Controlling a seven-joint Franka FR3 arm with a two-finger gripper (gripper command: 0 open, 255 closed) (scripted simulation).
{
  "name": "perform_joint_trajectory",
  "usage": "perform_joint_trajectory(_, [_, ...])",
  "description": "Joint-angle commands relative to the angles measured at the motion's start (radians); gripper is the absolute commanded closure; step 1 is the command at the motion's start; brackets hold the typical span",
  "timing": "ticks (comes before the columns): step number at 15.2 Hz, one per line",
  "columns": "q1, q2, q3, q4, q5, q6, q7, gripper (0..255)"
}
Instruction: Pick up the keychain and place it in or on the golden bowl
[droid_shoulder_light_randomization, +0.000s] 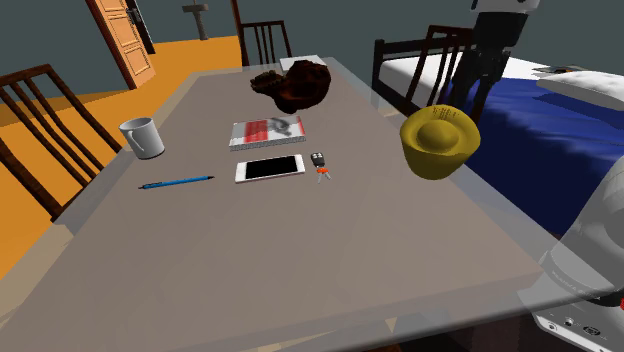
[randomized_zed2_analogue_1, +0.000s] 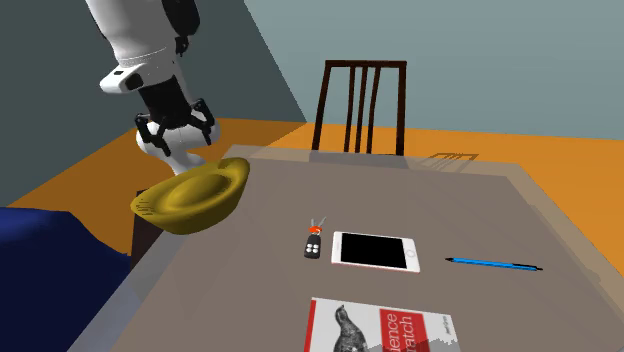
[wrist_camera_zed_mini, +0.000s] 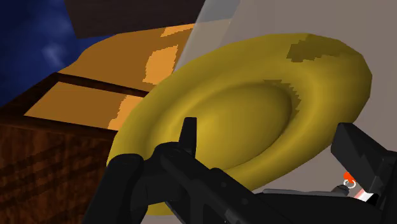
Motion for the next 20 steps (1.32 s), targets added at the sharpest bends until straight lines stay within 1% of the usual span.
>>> perform_joint_trajectory(1, [0.0, 0.0, 0.0, 0.0, 0.0, 0.0, 0.0, 0])
perform_joint_trajectory(6, [0.014, 0.128, 0.113, 0.031, 0.039, 0.117, 0.131, 0])
perform_joint_trajectory(11, [0.015, 0.286, 0.218, 0.101, 0.046, 0.22, 0.265, 0])
perform_joint_trajectory(16, [0.007, 0.467, 0.314, 0.208, 0.01, 0.302, 0.409, 0])
perform_joint_trajectory(20, [0.001, 0.627, 0.379, 0.32, -0.054, 0.344, 0.536, 0])
